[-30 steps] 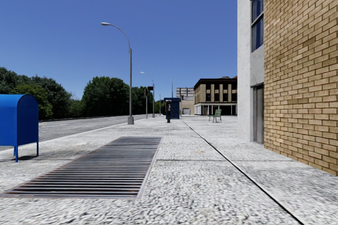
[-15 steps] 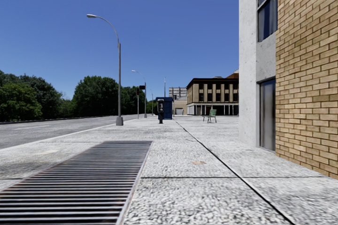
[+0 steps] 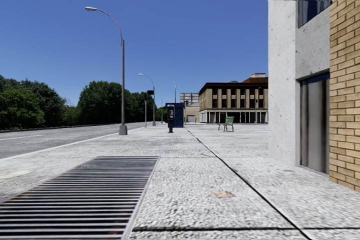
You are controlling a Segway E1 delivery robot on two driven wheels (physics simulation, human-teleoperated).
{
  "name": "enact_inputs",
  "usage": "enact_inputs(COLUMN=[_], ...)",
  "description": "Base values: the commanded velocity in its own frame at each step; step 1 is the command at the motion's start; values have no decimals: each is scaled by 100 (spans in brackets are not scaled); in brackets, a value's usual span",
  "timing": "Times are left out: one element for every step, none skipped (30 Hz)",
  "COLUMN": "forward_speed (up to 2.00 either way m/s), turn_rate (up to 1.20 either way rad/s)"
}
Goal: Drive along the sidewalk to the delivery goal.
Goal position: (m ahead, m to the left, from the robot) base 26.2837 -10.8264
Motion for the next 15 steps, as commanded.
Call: enact_inputs(forward_speed=[159, 159, 159, 159, 159, 159, 159, 159, 159, 159, 159, 159, 159, 159, 159], turn_rate=[-24, -36, -36, -42, -43, -43, -10, 0, 0, 0, 0, 0, 0, 0, 0])
